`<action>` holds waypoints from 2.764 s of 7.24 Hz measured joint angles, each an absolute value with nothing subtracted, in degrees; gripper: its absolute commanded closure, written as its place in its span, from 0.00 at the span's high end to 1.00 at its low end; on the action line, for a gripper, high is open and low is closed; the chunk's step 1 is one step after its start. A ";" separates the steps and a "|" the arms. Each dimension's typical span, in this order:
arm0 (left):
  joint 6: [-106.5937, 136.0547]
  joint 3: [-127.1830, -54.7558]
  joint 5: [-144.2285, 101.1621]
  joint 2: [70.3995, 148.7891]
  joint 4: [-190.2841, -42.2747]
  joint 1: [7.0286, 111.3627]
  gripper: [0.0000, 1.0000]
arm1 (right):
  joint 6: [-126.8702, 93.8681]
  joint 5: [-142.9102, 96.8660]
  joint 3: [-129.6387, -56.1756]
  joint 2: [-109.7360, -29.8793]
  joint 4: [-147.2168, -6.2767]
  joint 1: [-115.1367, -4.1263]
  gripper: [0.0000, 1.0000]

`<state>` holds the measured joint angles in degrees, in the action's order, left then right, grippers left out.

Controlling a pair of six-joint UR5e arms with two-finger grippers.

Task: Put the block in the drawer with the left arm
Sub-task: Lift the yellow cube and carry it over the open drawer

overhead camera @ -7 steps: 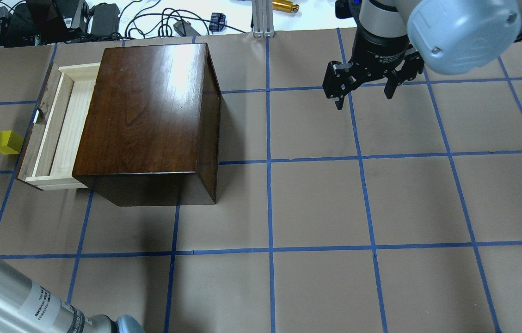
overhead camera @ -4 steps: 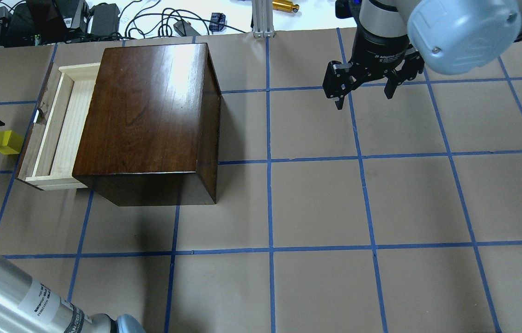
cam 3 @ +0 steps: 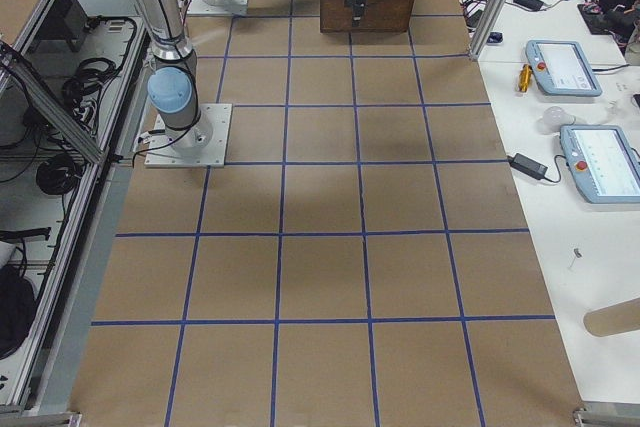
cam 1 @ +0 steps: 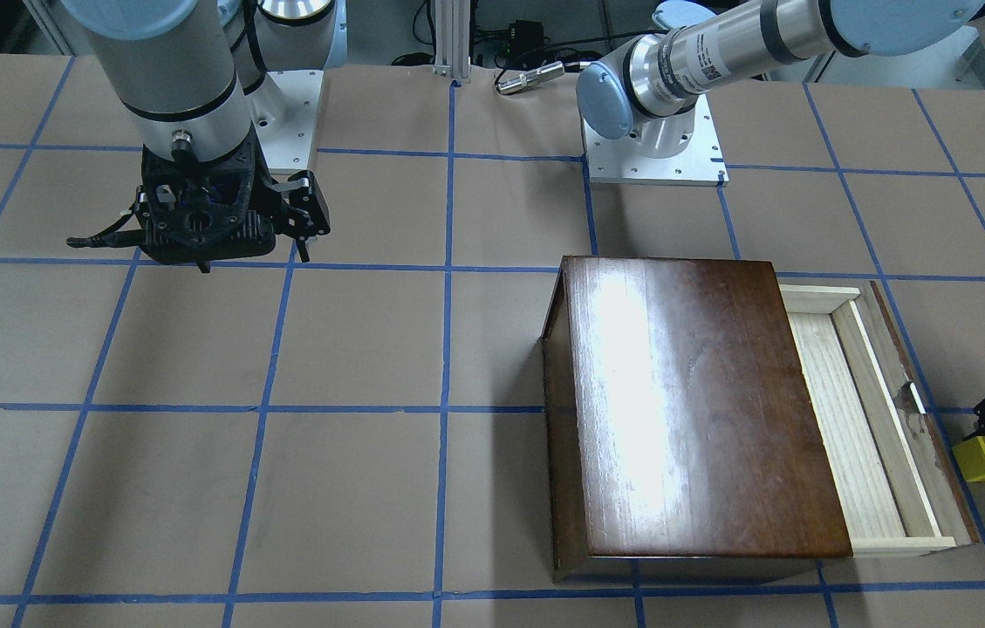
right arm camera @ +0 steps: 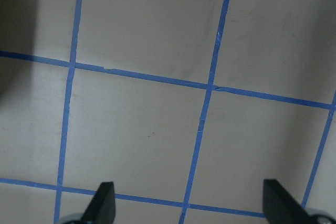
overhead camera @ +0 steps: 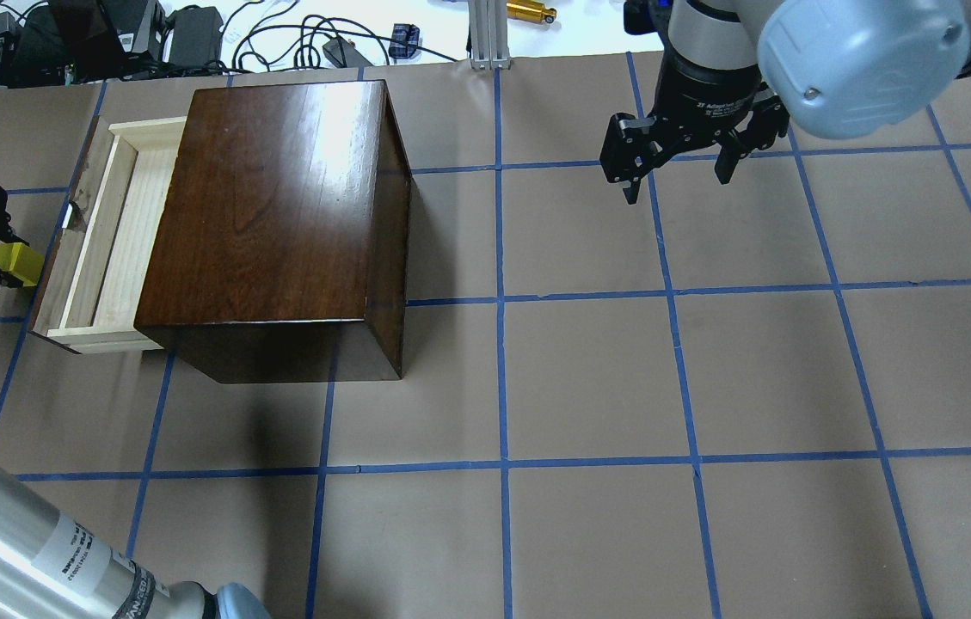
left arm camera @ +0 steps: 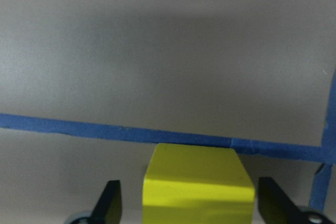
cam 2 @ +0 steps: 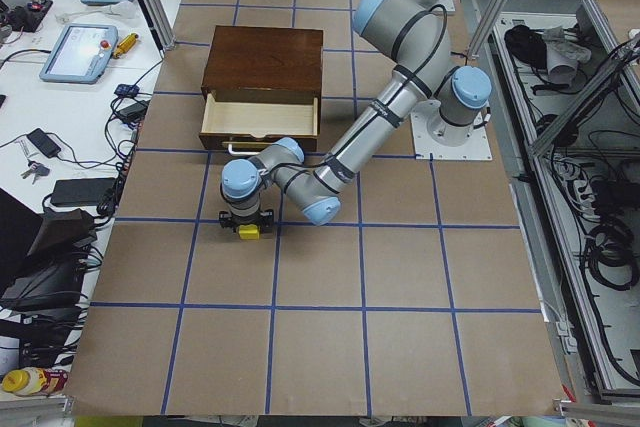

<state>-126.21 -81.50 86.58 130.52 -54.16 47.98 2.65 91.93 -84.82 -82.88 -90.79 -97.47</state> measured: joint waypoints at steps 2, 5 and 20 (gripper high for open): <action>-126.08 -81.57 86.64 129.06 -54.93 47.89 0.01 | 2.67 91.93 -84.81 -82.88 -90.79 -97.47 1.00; -125.57 -81.53 84.90 119.46 -66.92 48.20 0.01 | 2.67 91.93 -84.81 -82.89 -90.79 -97.47 1.00; -112.39 -90.73 83.28 107.11 -78.09 65.23 1.00 | 2.65 91.93 -84.81 -82.88 -90.79 -97.47 1.00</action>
